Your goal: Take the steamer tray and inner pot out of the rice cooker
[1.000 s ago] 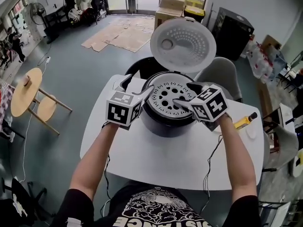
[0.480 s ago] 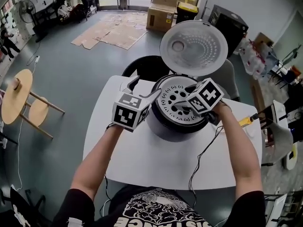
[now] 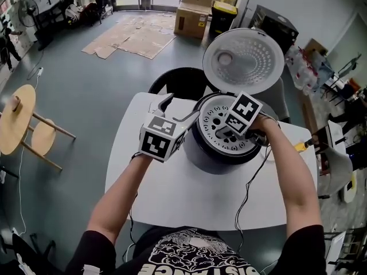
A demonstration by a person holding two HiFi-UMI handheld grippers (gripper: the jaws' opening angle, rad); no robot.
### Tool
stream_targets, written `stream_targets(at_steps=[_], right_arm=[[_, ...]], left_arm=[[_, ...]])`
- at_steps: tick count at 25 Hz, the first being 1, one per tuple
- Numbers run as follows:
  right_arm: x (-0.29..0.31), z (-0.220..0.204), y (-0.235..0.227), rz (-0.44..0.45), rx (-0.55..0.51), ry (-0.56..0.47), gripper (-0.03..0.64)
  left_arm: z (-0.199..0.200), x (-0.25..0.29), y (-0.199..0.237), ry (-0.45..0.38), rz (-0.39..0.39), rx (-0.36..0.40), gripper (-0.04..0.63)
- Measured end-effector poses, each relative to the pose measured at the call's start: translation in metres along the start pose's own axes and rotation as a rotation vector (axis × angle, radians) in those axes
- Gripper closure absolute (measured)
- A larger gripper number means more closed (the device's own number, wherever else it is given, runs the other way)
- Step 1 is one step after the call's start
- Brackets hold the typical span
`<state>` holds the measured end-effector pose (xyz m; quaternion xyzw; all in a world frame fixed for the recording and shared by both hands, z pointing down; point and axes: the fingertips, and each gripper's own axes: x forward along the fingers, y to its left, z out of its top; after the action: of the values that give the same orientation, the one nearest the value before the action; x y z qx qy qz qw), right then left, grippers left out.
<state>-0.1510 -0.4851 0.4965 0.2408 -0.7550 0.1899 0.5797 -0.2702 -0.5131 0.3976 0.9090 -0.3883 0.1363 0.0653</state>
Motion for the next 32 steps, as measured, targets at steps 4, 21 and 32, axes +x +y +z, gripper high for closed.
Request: stream_targets(at_steps=[4, 21, 32], right_arm=[[0.019, 0.005, 0.007, 0.036, 0.043, 0.054, 0.275], [-0.049, -0.034, 0.008, -0.087, 0.082, 0.020, 0.314], [-0.115, -0.062, 0.026, -0.157, 0.225, 0.016, 0.316]], left_arm=[[-0.014, -0.009, 0.016, 0.003, -0.001, -0.001, 0.233], [0.002, -0.021, -0.052, -0.009, -0.055, 0.010, 0.233], [0.043, -0.033, -0.077, -0.047, -0.173, 0.064, 0.233]])
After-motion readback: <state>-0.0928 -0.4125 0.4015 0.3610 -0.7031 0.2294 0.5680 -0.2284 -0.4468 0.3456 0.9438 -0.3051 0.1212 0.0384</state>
